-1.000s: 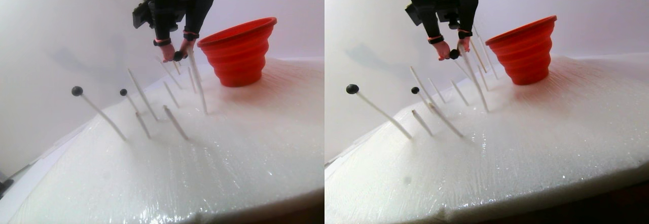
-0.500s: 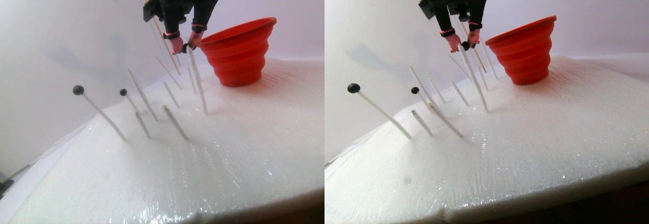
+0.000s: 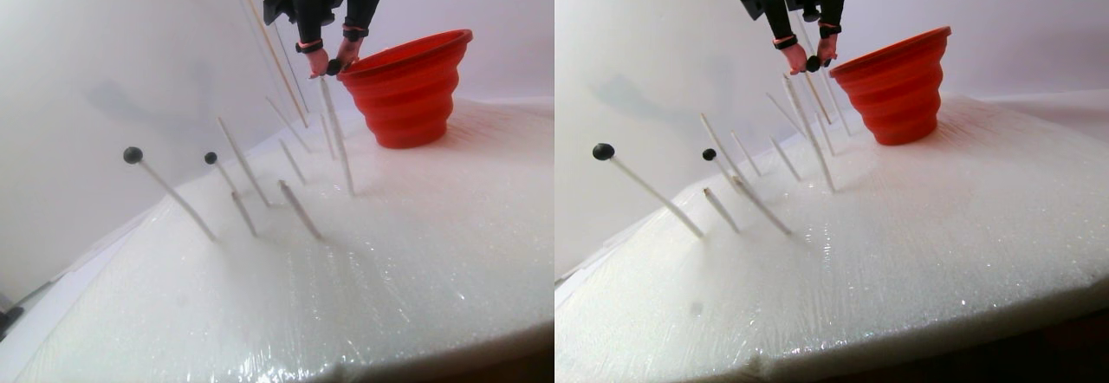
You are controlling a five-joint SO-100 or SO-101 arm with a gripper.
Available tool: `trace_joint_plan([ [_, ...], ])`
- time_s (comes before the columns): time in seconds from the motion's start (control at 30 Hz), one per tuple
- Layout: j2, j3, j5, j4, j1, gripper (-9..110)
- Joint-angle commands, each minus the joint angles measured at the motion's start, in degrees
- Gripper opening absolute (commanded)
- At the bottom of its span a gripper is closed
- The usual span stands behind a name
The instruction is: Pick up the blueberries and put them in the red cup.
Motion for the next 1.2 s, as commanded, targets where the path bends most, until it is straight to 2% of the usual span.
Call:
trace_joint_plan([
  [0.0, 4.5, -5.3, 1.3, 0.4, 0.6, 9],
  [0.57, -2.9, -10.7, 2.9, -2.6, 6.3, 10],
  [0.93, -4.5, -11.2, 2.5, -4.3, 6.4, 10],
  [1.17, -3.3, -10.4, 1.7, -4.8, 5.9, 15],
])
